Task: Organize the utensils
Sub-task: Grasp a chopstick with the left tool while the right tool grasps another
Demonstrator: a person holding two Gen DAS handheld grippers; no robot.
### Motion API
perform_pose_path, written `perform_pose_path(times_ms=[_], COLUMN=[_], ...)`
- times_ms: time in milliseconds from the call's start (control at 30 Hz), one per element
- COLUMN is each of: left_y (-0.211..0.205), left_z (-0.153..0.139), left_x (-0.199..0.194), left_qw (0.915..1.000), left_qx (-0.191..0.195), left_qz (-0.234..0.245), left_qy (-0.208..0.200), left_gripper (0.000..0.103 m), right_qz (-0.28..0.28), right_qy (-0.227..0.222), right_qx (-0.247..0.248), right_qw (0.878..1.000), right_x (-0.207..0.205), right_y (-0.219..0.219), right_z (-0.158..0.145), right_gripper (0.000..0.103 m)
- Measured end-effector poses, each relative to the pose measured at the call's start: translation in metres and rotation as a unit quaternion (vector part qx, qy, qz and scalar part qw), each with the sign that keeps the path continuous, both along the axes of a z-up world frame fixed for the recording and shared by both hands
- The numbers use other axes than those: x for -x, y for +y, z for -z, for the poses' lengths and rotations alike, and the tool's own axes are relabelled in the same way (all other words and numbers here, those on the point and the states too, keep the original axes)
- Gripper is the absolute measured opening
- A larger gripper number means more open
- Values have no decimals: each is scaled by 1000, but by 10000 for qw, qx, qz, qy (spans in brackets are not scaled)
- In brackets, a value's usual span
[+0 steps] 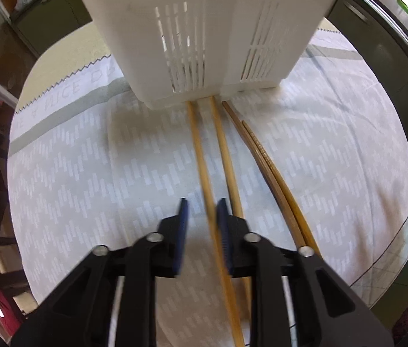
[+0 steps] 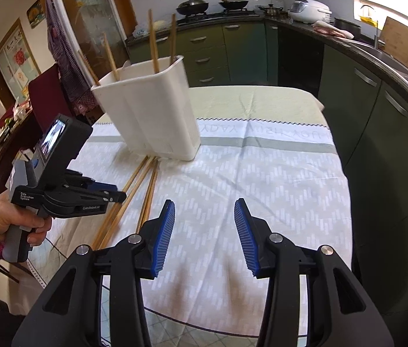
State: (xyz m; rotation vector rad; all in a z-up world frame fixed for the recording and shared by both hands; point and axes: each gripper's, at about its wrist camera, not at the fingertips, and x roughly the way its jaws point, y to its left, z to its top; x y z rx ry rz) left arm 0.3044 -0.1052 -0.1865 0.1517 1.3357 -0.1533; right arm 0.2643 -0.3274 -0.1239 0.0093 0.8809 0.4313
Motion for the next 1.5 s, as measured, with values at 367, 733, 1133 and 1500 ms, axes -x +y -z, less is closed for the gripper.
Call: perform_pose_path(times_ms=[367,733,1133,1500], left_y=[42,45,56,65], left_z=[7,16,7,5], left_x=[26,31,33,23], left_qw=[9992,9992,9989,9966], left_qx=[109,233,369,599], left_qz=[-376,-323,-295,-520], left_qy=[81,-27,-42,241], left_gripper=[7,7,7,7], right_qz=[-761,-831,-623,-911], right_qy=[736,1091,1006,1117], right_qx=[308,1010,1355,1625], right_qw=[9939,9854,9837,9761], right_x=[-30,-52,-60,-55], right_y=[76,118,120,152], right_z=[41,76,79,89], right_gripper=[43,43,43,33])
